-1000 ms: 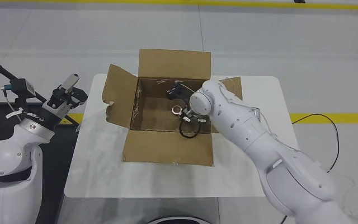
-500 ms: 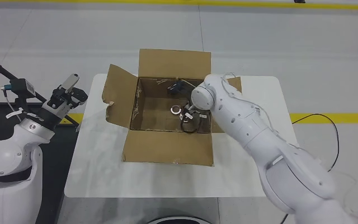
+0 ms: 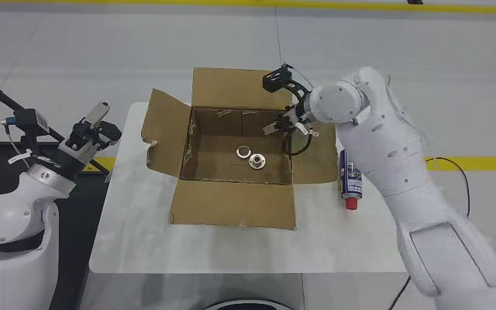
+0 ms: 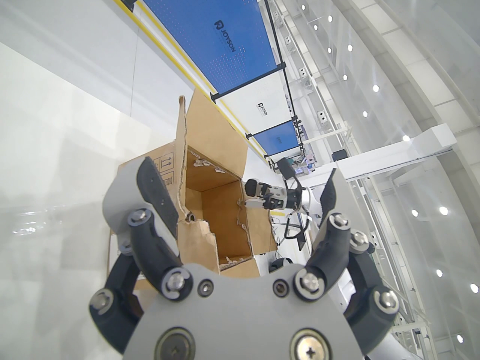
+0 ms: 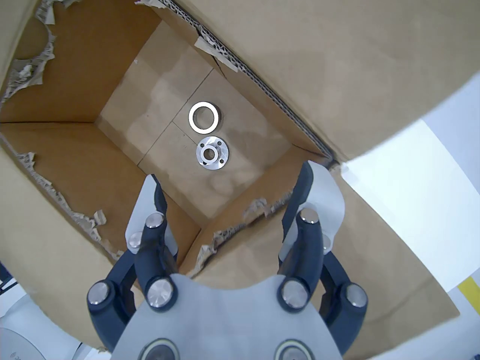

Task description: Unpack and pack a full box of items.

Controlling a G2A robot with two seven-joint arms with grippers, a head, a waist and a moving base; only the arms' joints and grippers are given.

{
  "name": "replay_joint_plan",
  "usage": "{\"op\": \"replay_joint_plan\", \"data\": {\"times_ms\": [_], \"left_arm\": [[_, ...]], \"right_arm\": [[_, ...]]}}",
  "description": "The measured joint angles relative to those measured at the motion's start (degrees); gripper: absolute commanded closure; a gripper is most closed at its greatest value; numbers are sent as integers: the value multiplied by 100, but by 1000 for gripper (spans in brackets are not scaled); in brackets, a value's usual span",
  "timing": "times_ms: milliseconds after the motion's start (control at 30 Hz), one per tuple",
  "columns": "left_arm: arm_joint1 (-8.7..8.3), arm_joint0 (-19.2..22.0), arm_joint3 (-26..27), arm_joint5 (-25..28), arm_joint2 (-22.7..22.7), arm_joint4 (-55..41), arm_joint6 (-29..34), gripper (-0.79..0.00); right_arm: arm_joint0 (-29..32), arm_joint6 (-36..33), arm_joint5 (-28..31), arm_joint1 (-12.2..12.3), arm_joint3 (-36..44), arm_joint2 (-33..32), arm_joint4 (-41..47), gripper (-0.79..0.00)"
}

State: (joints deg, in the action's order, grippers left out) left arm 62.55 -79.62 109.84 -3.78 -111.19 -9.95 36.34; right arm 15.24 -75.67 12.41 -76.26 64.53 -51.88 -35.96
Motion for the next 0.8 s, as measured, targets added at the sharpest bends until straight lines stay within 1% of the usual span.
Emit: {"op": "replay_joint_plan", "data": {"times_ms": [100, 200, 333, 400, 500, 600, 700, 800], "left_arm": [[0, 0, 0, 0, 0, 0, 0, -785], [0, 0, 0, 0, 0, 0, 0, -785], [0, 0, 0, 0, 0, 0, 0, -785], [0, 0, 0, 0, 0, 0, 0, -785], [0, 0, 0, 0, 0, 0, 0, -785], [0, 0, 0, 0, 0, 0, 0, -785], [0, 0, 0, 0, 0, 0, 0, -785], [0, 0, 0, 0, 0, 0, 0, -785]], "right_arm": [[609, -413, -64, 306, 1040, -797, -19, -699], [1171, -691, -130, 517, 1933, -1475, -66, -717], [1695, -800, -288, 708, 2709, -2171, -412, -785], [1919, -783, -433, 797, 2944, -2503, -787, -785], [2196, -739, -639, 910, 3050, -2904, -1426, -785], [2419, -677, -838, 995, 2939, -3184, -2061, -785], [2576, -636, -959, 1058, 2701, -3377, -2468, -785], [2663, -674, -946, 1103, 2433, -3482, -2626, -785]]}}
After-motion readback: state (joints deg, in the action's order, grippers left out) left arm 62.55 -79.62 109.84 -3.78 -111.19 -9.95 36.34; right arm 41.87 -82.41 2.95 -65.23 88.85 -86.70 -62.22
